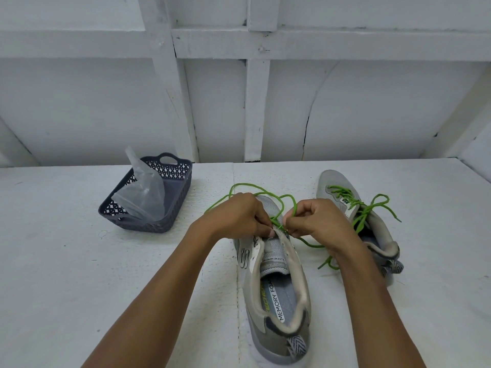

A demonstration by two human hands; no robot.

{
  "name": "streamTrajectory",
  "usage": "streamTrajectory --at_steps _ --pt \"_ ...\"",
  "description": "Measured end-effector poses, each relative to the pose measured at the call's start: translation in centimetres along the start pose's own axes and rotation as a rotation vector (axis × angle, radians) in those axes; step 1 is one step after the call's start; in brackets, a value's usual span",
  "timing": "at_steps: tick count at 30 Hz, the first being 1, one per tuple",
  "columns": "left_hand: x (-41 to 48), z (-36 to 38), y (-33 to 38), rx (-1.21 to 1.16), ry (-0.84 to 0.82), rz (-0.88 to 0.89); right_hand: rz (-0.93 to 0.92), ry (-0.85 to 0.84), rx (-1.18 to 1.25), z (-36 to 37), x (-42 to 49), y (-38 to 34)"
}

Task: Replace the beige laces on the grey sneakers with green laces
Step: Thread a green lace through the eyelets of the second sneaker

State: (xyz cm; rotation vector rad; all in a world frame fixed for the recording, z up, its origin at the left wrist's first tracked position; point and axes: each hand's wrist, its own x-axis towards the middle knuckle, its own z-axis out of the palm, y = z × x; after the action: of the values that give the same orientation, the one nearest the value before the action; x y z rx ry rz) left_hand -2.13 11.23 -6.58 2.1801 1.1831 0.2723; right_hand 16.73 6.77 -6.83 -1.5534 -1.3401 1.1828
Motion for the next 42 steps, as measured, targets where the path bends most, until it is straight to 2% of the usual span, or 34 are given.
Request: streamTrajectory --at_steps 9,14,17,21,25,26,28,29,30,31,32,33,35,36,37,38,39,40,42 --pt "-0.3 0.5 0.2 -0.059 0.054 -0.016 -0.027 0.040 -0.003 0.7 0.1 0.4" --pt "-0.5 0.7 0.4 -0.063 0.069 -0.021 0.013 -0.047 0.035 0.5 -0.1 0.5" --pt "-0.5 1.0 0.4 -0.089 0.088 -0.024 0.034 -0.108 -0.039 0.2 -0.4 -0.2" --pt "-0.6 0.8 -0.1 -0.229 0.108 -0.114 0.157 -0.160 0.000 0.0 -0.7 -0.9" --pt "-1.6 -1.1 -0.4 -0.512 0.241 -0.073 0.239 -0.163 0.023 -0.5 -1.2 -1.3" --pt "-1.9 -1.6 -0.3 -0.658 0.264 -0.039 0.242 -0.148 0.026 -0.5 -1.3 -1.4" --pt "-2.4 -2.4 0.4 -1.092 0.289 0.015 0.242 -0.129 0.009 -0.4 -1.5 -1.7" --pt "-2.7 -2.7 0.8 -1.287 0.297 0.001 0.239 -0.126 -0.005 -0.3 -1.5 -1.8" --pt "-2.9 -3.1 1.1 -1.380 0.303 -0.049 0.236 -0.123 -0.015 -0.3 -1.5 -1.9" --pt "-3.1 -3.4 1.4 -1.352 0.296 -0.100 0.238 -0.120 -0.017 -0.2 -1.5 -1.9" --pt "-3.4 -3.6 1.4 -1.182 0.277 -0.149 0.244 -0.114 -0.012 -0.2 -1.6 -1.9" --pt "-3.6 -3.7 1.2 -0.877 0.226 -0.183 0.252 -0.105 -0.002 -0.1 -1.6 -1.8" --pt "-4.4 -4.0 0.8 -0.107 -0.003 -0.203 0.261 -0.089 0.016 -0.2 -1.7 -1.6" --pt "-4.8 -4.0 0.6 0.160 -0.141 -0.193 0.262 -0.082 0.019 -0.2 -1.8 -1.5" --pt "-5.1 -3.9 0.2 0.280 -0.233 -0.170 0.261 -0.080 0.023 -0.1 -1.8 -1.4" --pt "-5.3 -4.0 0.0 0.270 -0.253 -0.141 0.261 -0.079 0.029 -0.1 -1.8 -1.4" --pt "-5.5 -4.0 -0.1 0.169 -0.199 -0.101 0.261 -0.082 0.037 0.0 -1.9 -1.5" --pt "-5.6 -4.1 0.0 -0.011 -0.101 -0.050 0.263 -0.084 0.046 0.1 -1.9 -1.5" --pt "-5.9 -4.1 0.4 -0.521 0.151 0.060 0.262 -0.079 0.052 0.2 -2.1 -1.5"
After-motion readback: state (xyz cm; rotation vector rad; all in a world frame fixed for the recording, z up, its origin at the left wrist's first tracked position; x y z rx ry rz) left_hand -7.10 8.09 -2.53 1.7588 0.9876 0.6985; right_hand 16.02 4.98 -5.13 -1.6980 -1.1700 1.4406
